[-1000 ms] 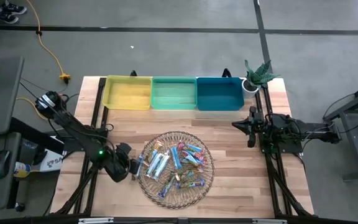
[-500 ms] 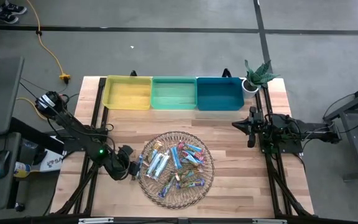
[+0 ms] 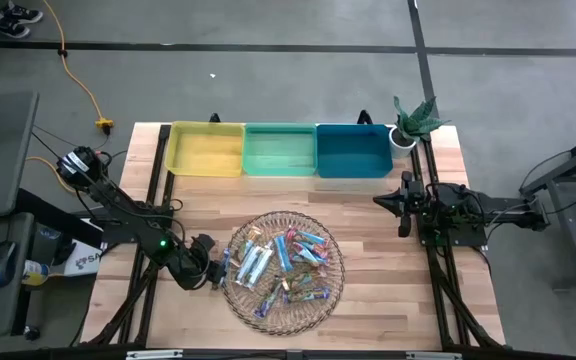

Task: Pick and place Granola Bars by type
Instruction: Put the blue granola bar into the yellow bin

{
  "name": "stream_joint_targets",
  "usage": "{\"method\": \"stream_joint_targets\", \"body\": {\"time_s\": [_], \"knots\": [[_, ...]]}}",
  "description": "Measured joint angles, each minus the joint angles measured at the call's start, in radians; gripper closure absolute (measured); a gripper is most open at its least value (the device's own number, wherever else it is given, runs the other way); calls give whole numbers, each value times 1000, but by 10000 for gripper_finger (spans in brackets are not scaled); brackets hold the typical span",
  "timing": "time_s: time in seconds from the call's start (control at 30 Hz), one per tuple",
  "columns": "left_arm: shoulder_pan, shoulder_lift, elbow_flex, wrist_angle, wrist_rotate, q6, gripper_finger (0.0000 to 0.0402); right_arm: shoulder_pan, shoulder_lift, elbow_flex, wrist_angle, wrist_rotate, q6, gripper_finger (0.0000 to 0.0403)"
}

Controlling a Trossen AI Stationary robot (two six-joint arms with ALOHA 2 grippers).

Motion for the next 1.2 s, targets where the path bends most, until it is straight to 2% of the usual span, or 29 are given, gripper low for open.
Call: {"method": "stream_joint_targets", "body": {"time_s": [0.43, 0.9, 1.0, 1.2], "knots": [[0, 1, 0, -13, -22, -20, 188, 0, 0, 0, 0, 0, 0, 402], [0, 62, 3, 3, -19, -68, 190, 0, 0, 0, 0, 0, 0, 402], [0, 63, 3, 2, -16, -65, 209, 0, 0, 0, 0, 0, 0, 402], [0, 64, 2, 0, -12, -60, 272, 0, 0, 0, 0, 0, 0, 402]]}}
